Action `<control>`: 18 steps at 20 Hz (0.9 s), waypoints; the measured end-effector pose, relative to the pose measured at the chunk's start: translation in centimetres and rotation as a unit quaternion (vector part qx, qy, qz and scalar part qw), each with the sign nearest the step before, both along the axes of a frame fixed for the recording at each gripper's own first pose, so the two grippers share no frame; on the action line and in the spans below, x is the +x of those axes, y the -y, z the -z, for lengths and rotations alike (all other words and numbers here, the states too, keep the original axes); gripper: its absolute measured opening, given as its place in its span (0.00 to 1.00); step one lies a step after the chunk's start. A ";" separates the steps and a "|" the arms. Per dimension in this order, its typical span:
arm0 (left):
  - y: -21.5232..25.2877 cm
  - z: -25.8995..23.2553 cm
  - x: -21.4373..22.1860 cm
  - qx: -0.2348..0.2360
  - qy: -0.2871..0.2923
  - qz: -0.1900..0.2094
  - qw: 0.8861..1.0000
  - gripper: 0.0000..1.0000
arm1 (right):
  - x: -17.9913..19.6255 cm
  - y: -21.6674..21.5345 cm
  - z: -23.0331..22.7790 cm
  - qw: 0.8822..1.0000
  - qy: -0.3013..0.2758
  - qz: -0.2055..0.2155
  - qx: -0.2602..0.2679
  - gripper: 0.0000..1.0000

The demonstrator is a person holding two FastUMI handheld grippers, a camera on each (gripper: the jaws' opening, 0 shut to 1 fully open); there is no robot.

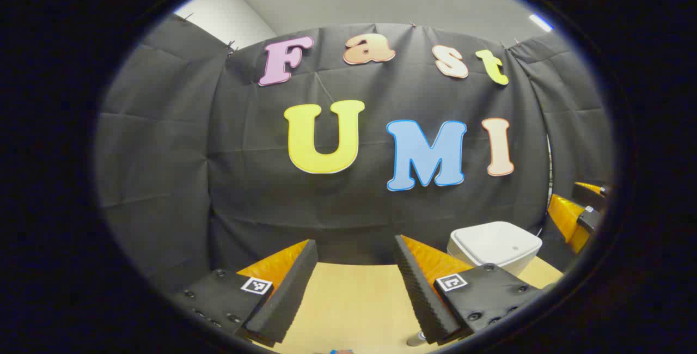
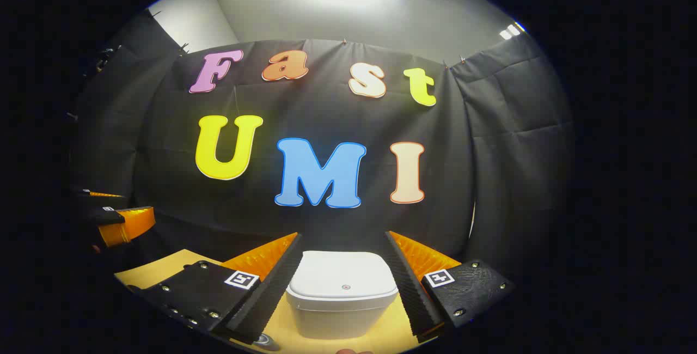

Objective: Press the lid of the desktop garbage bin to open it, pick up the crumpled paper on the desktop and throw it into the bin, then pick up the pop can on the desktop and drop it into the bin, and finally close the garbage bin lid.

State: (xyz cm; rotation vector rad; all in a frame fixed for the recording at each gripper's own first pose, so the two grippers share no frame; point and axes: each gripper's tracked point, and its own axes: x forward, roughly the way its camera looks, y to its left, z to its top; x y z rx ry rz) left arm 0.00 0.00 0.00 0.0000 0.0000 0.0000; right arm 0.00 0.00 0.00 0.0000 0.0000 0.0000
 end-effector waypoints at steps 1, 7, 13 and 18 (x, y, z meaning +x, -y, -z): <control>0.3 0.0 0.0 -0.005 -0.003 0.001 1.000 1.00 | 0.3 -0.3 0.3 1.000 -0.003 -0.008 0.005 0.95; 1.6 0.7 -0.2 -0.009 -0.017 -0.001 1.000 0.94 | 0.5 0.1 0.6 1.000 -0.015 -0.011 0.019 0.95; 2.0 0.2 -0.7 -0.002 -0.012 -0.005 1.000 1.00 | 0.4 0.0 0.6 1.000 -0.013 -0.015 0.017 0.95; 1.9 -0.2 -0.5 0.006 -0.008 -0.009 1.000 1.00 | 0.8 0.1 0.4 1.000 -0.009 -0.014 0.022 0.95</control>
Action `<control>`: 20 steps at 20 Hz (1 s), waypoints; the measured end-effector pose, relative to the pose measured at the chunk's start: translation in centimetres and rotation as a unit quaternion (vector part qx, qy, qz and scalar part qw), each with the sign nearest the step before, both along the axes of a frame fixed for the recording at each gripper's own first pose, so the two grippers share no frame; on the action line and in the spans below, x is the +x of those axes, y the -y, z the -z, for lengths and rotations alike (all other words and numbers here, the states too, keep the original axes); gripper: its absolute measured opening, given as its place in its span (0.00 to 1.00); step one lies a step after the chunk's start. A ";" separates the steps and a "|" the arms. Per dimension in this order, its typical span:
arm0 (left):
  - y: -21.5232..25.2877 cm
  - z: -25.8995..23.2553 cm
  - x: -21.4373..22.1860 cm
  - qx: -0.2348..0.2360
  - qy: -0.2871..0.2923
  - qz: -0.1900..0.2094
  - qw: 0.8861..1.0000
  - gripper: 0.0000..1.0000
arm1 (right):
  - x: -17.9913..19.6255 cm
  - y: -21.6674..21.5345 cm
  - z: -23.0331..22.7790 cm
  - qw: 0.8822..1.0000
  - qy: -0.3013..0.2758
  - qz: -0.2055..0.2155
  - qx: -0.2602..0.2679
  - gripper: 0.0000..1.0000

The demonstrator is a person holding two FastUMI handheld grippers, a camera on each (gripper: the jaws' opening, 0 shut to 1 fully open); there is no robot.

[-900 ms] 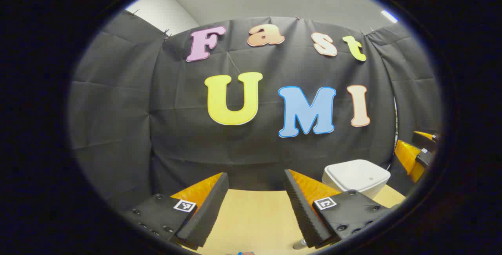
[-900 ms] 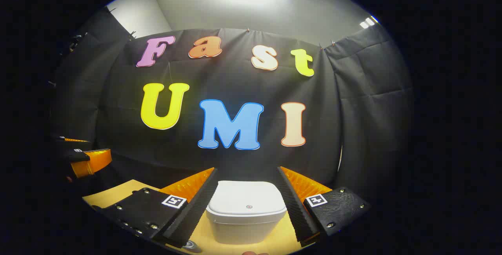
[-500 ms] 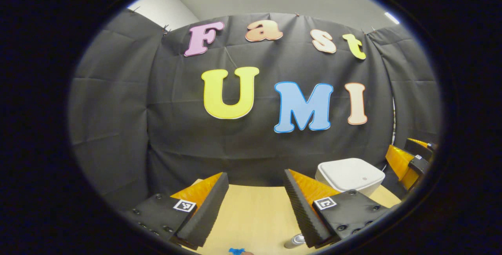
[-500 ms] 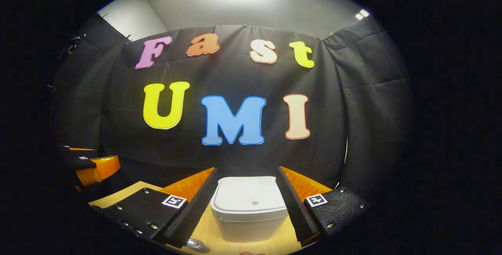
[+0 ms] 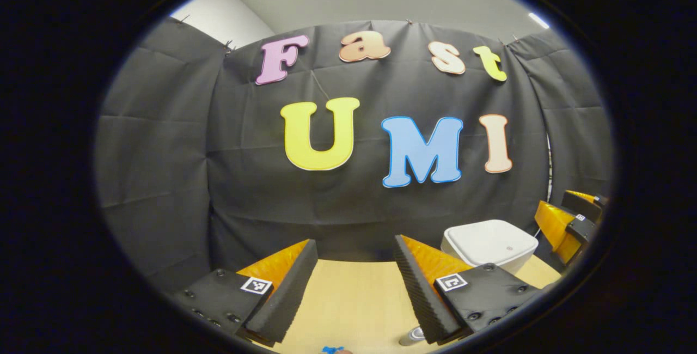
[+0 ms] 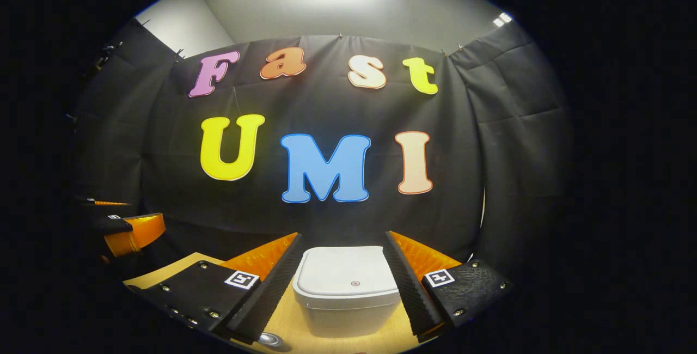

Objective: Press the lid of the desktop garbage bin to open it, pick up the crumpled paper on the desktop and throw it into the bin, then pick up the pop can on the desktop and drop it into the bin, and finally close the garbage bin lid.

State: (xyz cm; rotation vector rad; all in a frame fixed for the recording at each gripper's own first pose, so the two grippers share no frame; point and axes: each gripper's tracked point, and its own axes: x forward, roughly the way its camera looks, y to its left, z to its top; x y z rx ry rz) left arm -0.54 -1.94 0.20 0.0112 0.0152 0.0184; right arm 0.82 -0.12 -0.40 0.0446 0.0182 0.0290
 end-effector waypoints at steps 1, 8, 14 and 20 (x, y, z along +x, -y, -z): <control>0.1 0.2 0.0 0.000 0.000 0.000 1.000 1.00 | 0.1 -0.1 0.0 1.000 0.001 0.000 0.001 0.95; 0.3 0.2 0.8 0.005 -0.003 -0.002 1.000 1.00 | 0.9 -0.7 0.8 1.000 -0.015 -0.008 0.001 0.88; 0.0 0.4 1.3 0.007 -0.004 -0.006 1.000 1.00 | 1.3 -1.3 1.8 0.999 -0.035 -0.018 0.000 0.44; 0.2 0.3 1.6 0.007 -0.006 -0.004 1.000 1.00 | 1.7 -1.1 2.0 0.999 -0.036 -0.009 0.004 0.00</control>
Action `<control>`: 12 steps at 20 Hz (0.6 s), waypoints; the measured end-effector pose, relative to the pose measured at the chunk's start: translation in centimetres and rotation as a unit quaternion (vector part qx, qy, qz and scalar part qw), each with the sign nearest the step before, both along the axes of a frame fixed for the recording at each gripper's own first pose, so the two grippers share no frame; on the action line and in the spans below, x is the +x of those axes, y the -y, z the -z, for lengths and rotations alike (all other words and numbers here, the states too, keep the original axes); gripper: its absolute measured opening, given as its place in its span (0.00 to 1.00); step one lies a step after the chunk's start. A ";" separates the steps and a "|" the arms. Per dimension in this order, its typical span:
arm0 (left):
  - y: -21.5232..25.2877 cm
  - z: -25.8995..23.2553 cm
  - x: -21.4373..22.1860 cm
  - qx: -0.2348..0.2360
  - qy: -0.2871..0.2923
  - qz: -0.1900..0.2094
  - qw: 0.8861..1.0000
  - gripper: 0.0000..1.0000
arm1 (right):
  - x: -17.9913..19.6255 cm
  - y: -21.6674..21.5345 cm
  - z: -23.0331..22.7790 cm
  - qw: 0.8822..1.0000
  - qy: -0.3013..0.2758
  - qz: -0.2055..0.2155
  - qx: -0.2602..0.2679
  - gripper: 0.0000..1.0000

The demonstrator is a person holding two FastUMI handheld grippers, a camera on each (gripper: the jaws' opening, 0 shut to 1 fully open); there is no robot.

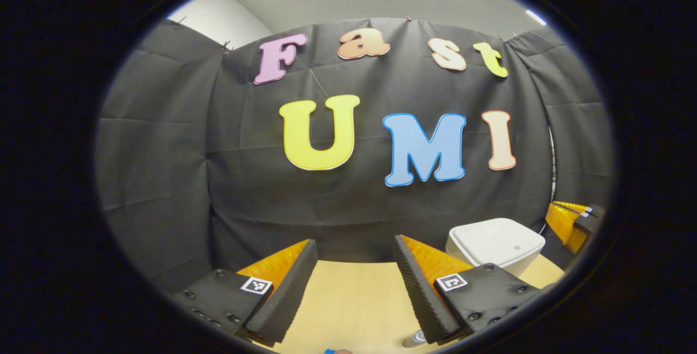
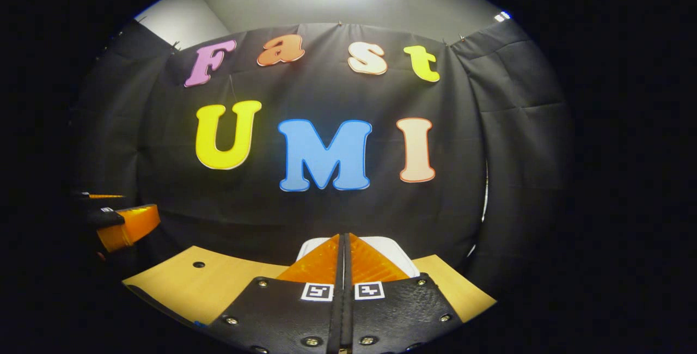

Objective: Press the lid of the desktop garbage bin to open it, pick up the crumpled paper on the desktop and throw it into the bin, then pick up the pop can on the desktop and drop it into the bin, and finally close the garbage bin lid.

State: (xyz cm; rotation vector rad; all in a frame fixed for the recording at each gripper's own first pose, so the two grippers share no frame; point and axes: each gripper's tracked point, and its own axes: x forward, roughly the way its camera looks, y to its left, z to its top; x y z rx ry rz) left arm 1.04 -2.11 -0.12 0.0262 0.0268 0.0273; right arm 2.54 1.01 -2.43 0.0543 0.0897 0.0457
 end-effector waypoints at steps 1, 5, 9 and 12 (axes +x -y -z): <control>0.0 0.0 0.0 -0.001 0.000 -0.001 1.000 1.00 | 0.2 0.1 0.4 1.000 -0.006 -0.002 0.000 0.00; -0.1 0.2 0.0 -0.001 -0.002 -0.001 1.000 1.00 | 0.3 0.0 1.3 1.000 -0.023 -0.010 0.013 0.00; 0.0 0.1 -0.1 0.001 -0.002 -0.002 1.000 1.00 | 0.6 0.0 1.4 0.999 -0.028 -0.010 0.013 0.00; 0.0 0.0 -0.1 0.002 -0.001 -0.003 1.000 1.00 | 1.4 0.8 1.5 1.000 -0.027 -0.006 0.013 0.00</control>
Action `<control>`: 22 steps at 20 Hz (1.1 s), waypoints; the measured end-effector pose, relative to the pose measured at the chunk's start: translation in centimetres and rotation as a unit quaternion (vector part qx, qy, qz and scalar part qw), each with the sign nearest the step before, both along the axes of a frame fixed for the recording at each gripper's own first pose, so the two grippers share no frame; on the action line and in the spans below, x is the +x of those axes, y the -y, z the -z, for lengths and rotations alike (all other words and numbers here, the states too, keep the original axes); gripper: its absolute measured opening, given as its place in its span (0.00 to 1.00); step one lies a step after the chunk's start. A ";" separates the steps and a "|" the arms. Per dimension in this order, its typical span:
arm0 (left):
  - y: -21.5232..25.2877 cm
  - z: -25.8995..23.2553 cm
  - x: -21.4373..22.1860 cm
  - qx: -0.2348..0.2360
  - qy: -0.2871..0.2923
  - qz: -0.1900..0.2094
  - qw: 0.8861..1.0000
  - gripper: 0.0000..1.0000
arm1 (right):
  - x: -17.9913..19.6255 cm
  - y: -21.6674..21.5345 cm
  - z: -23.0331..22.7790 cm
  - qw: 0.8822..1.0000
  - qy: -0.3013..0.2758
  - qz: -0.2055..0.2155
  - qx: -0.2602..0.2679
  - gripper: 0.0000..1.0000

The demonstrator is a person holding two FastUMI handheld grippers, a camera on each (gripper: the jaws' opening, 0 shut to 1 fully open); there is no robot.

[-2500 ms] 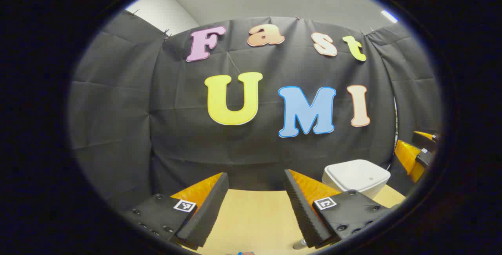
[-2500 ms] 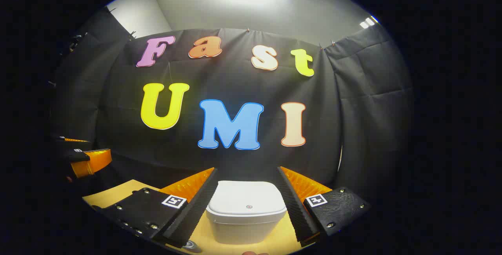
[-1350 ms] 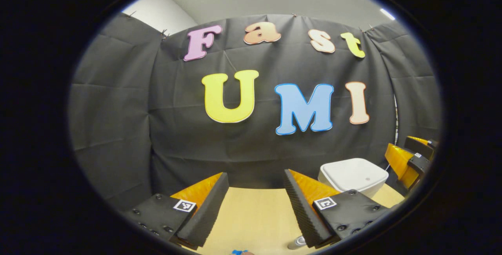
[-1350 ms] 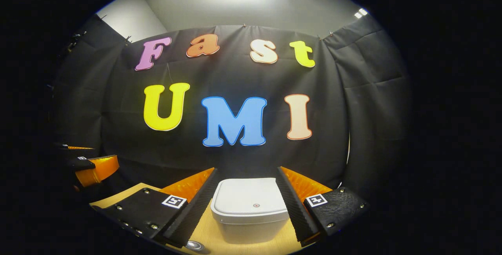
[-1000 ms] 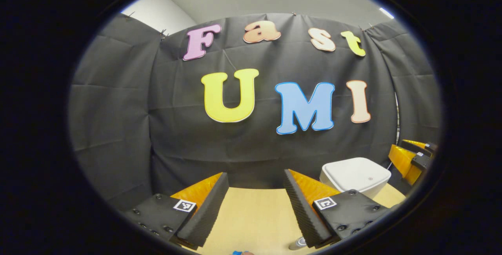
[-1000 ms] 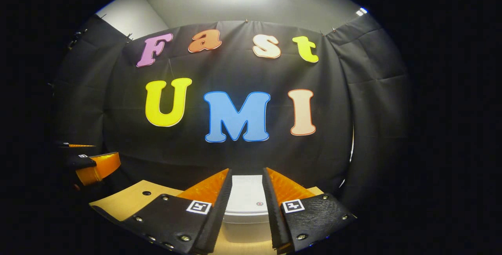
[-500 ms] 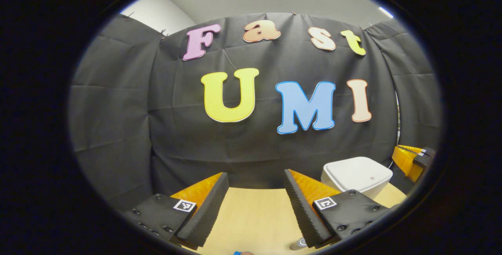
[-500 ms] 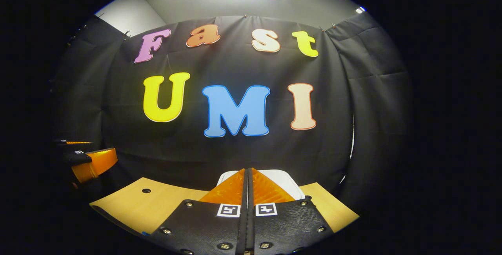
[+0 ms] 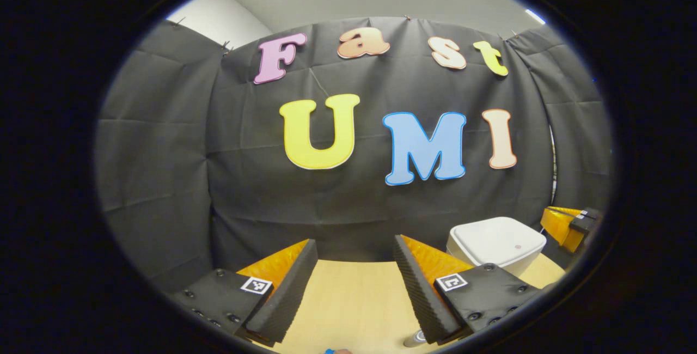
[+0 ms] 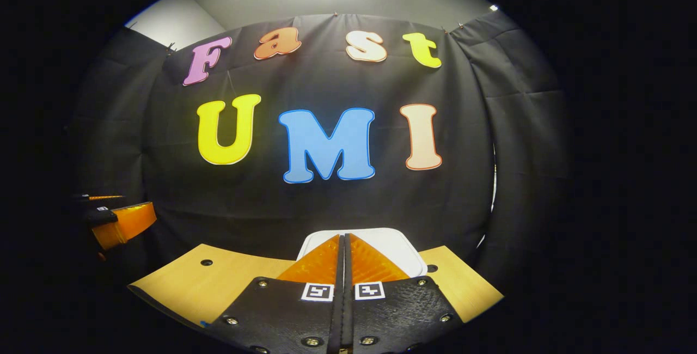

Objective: Press the lid of the desktop garbage bin to open it, pick up the crumpled paper on the desktop and throw it into the bin, then pick up the pop can on the desktop and drop it into the bin, and finally close the garbage bin lid.

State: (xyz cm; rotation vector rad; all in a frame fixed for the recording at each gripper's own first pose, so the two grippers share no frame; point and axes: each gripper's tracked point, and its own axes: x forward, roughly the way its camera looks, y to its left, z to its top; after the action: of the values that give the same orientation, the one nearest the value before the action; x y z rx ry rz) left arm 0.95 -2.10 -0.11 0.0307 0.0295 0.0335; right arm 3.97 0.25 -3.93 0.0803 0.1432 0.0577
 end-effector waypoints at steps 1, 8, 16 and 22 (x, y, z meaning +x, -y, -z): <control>0.0 0.0 -0.1 0.000 0.000 -0.001 1.000 1.00 | 0.4 0.4 0.0 1.000 0.000 0.003 -0.003 0.00; -0.9 0.2 -0.5 -0.005 -0.004 -0.012 1.000 1.00 | 3.5 1.3 3.8 0.999 -0.044 0.003 -0.009 0.00; -1.8 0.9 -0.3 -0.011 -0.013 -0.024 1.000 1.00 | 5.1 1.6 8.6 0.994 -0.106 0.001 -0.004 0.00; -1.6 1.4 0.0 -0.010 -0.017 -0.024 0.999 1.00 | 5.1 1.7 9.7 0.993 -0.120 -0.002 -0.002 0.00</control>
State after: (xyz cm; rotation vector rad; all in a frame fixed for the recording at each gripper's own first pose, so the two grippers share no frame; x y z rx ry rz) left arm 0.90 -0.48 -1.50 0.0096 0.0648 0.0816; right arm 9.04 -1.40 -13.67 0.0822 0.3845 0.0506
